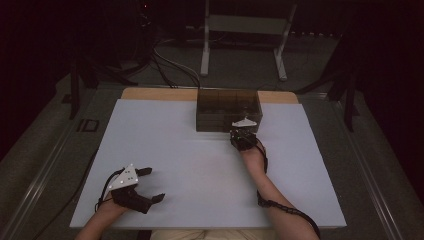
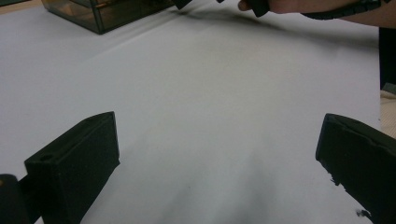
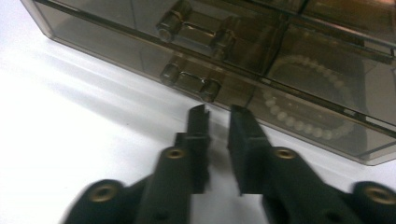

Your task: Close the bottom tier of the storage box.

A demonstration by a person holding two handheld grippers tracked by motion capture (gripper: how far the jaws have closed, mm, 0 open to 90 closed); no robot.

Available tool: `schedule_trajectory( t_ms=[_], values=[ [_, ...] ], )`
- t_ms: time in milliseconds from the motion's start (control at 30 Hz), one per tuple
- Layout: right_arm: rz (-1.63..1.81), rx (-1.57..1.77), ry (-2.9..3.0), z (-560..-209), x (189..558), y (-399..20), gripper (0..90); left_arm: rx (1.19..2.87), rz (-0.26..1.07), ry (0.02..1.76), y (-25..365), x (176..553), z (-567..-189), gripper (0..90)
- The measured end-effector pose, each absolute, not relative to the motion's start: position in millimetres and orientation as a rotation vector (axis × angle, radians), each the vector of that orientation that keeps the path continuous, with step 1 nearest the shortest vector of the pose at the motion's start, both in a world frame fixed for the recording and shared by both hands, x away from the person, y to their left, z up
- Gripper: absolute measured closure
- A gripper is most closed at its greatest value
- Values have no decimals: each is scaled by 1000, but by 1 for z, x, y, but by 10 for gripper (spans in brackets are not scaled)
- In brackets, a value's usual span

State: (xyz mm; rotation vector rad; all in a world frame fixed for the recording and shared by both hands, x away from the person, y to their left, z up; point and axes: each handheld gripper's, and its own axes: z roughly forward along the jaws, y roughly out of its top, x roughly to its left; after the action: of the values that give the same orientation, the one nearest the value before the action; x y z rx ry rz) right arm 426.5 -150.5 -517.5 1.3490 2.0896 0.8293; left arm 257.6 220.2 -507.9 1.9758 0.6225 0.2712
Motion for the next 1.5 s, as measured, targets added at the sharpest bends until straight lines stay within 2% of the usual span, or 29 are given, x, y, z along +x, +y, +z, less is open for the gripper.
schedule_trajectory(
  t_ms=[200,267,467,1500],
  values=[
    [832,1358,2089,-518,424,-146,327,1976,271,622,220,257,-508,9],
    [831,1368,2090,-518,425,-145,221,1976,272,622,220,257,-508,9],
    [848,1418,2121,-516,426,-145,27,1977,272,621,220,257,-508,9],
    [978,1315,2248,-499,422,-141,18,1979,262,622,217,261,-509,8]
  ],
)
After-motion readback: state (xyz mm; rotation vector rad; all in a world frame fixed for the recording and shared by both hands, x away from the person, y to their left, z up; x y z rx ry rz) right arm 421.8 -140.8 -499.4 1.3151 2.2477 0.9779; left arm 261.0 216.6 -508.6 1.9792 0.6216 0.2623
